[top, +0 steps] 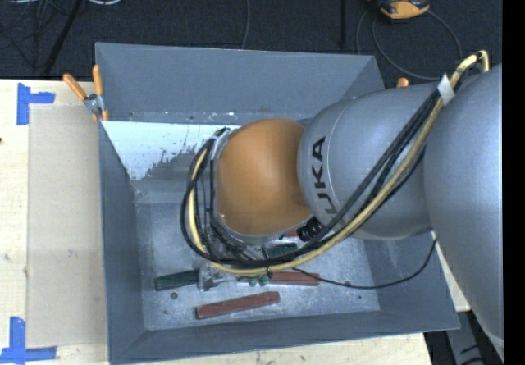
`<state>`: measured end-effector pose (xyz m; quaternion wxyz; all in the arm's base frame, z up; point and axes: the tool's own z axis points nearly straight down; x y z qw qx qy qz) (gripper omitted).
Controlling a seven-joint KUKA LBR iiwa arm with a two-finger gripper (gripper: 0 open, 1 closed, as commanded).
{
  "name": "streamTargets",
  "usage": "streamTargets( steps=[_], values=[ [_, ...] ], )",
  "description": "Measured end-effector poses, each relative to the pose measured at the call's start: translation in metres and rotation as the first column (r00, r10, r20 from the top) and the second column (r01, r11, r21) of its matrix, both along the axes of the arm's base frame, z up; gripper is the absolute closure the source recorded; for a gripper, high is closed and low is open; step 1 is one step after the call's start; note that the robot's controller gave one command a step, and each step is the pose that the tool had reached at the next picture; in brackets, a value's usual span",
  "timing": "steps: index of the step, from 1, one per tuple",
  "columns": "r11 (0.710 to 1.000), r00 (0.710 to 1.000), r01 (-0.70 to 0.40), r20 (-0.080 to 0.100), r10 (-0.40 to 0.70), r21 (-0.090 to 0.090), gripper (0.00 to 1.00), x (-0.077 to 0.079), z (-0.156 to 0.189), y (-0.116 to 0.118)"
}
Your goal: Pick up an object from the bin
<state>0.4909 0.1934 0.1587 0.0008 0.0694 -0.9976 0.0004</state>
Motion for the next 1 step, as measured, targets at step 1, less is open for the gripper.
streamTargets(
  steps=[1],
  values=[
    [1.0, 1.0, 0.0, 0.001, 0.0, 0.001, 1.0, 0.0005, 0.0119, 0.0003]
  ],
)
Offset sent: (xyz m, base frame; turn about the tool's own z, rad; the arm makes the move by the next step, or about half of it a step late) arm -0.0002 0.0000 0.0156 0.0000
